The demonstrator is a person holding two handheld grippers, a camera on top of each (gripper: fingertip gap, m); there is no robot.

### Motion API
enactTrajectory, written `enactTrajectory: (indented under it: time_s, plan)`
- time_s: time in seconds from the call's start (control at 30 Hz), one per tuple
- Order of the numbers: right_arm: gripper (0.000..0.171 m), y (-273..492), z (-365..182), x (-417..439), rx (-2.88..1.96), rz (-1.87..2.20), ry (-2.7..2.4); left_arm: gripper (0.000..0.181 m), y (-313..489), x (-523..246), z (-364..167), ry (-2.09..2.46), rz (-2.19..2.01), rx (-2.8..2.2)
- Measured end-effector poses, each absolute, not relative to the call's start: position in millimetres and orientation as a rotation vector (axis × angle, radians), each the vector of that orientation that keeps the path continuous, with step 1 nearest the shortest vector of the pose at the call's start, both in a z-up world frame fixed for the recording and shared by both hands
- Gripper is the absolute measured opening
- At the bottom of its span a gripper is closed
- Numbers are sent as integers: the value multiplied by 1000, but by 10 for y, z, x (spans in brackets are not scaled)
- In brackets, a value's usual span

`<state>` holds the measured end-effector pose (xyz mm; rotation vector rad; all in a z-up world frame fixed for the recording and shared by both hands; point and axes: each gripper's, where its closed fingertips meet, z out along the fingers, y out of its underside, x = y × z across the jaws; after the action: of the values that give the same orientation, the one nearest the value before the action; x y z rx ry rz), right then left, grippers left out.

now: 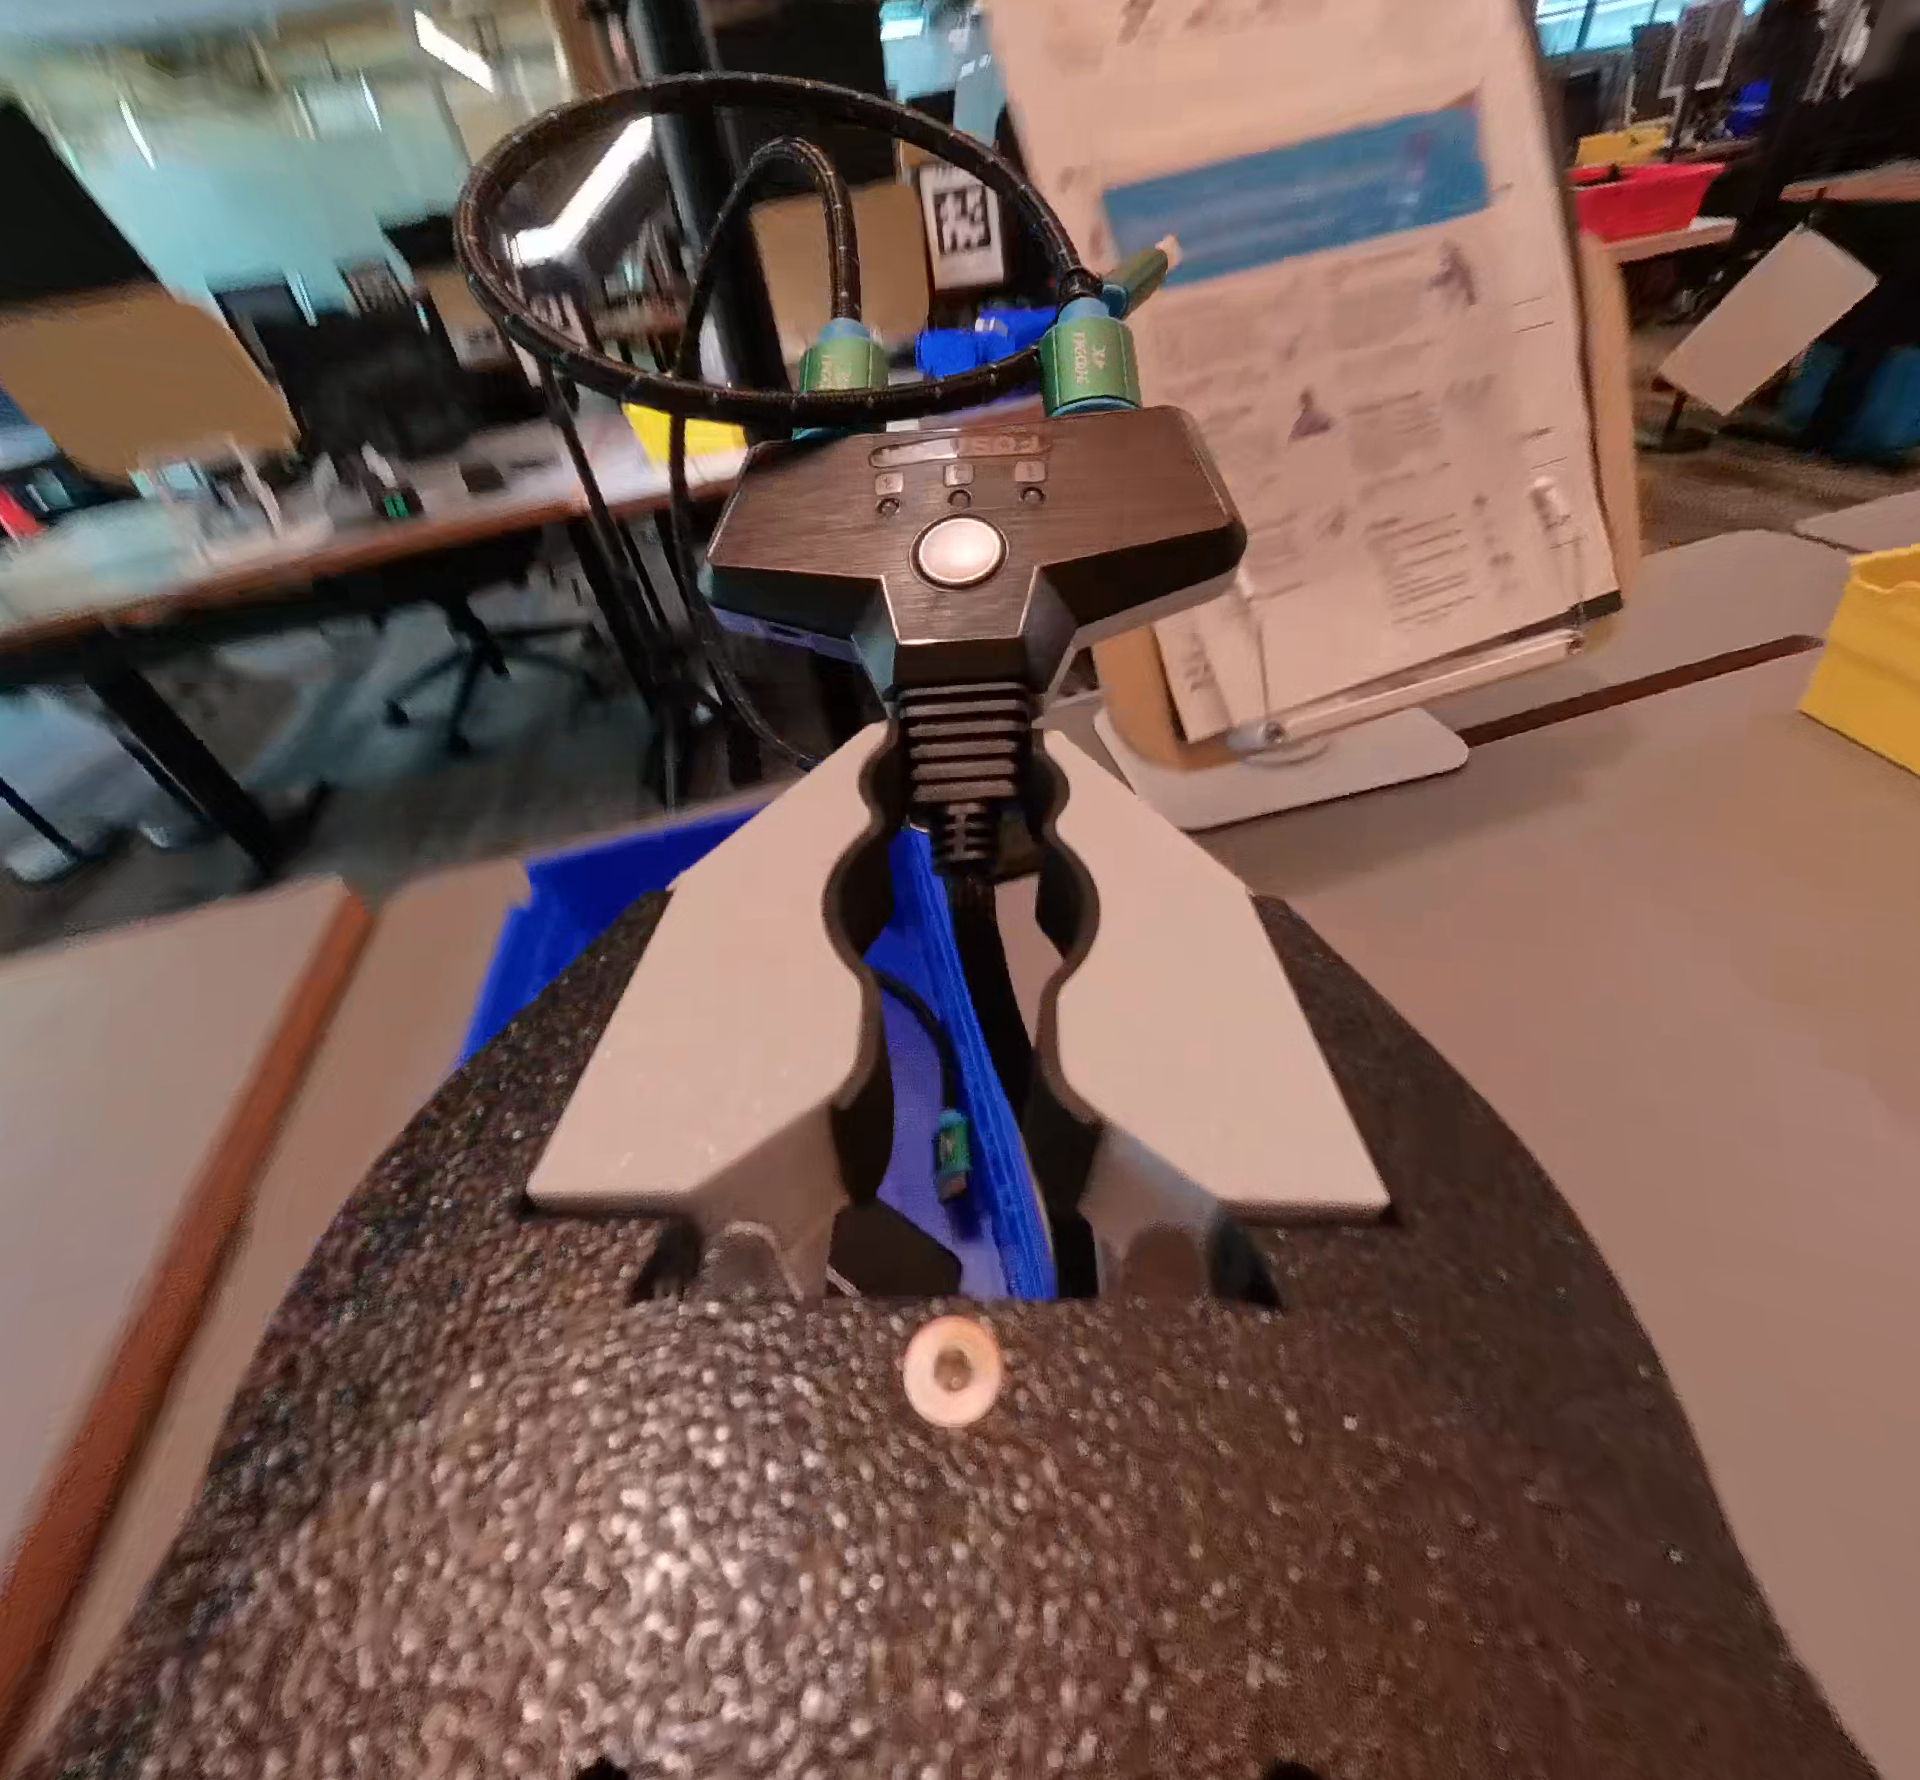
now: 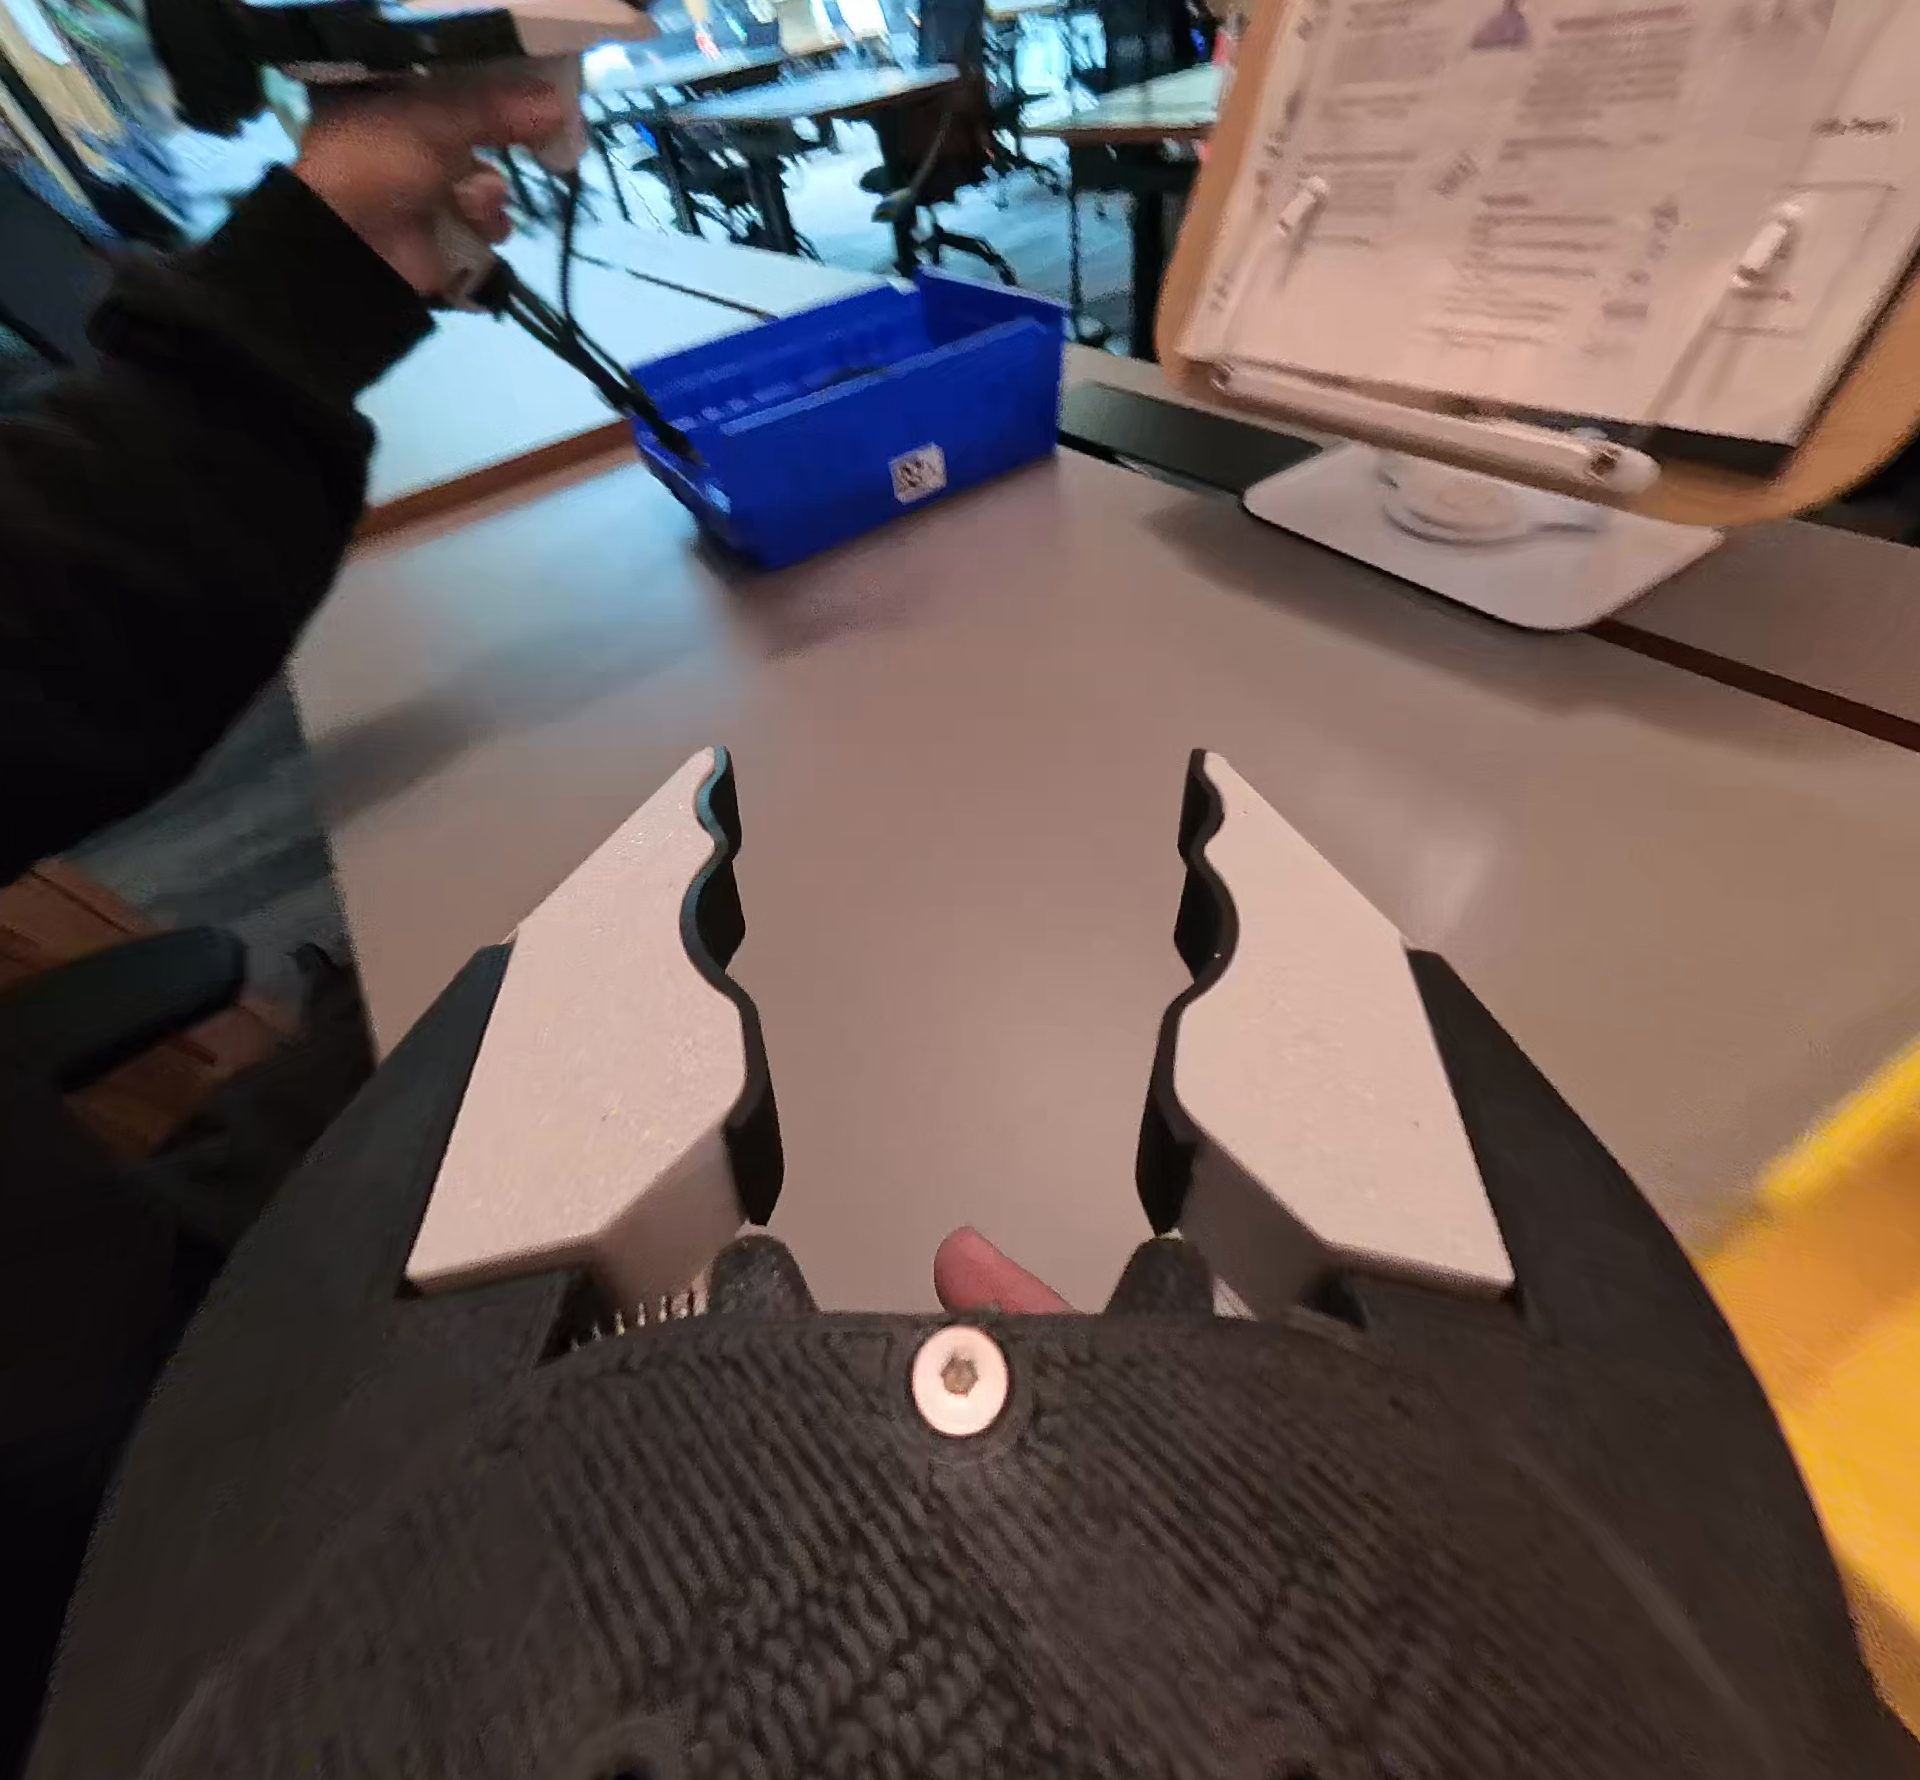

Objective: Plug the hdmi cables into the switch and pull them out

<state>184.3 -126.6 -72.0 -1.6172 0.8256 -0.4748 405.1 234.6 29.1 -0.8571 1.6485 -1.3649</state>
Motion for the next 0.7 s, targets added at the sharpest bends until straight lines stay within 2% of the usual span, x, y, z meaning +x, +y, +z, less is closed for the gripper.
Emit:
enactTrajectory:
  time_s: [0.07,0.23,0.33,0.43,0.5,0.63,0.7]
  plan:
    - [84,-1028,-603,1801,-1568,-415,773,20,2163,3811,593,1653,-1320,-716]
    - [102,-311,-73,1788,-1286,-214,673,20,1412,3077,949,1737,-1383,-456]
    - [103,23,263,1779,-1089,-38,622,20,871,2650,778,1849,-1404,-272]
    - [104,40,336,1903,-961,39,659,20,471,2331,386,1957,-1394,-112]
    - [94,-34,233,1962,-893,100,709,20,322,2183,122,1998,-1395,-10]
    - [33,-82,-34,1868,-823,276,698,20,170,1968,-311,2057,-1450,160]
    - [26,-129,-141,1864,-776,282,711,20,124,1929,-412,2042,-1470,214]
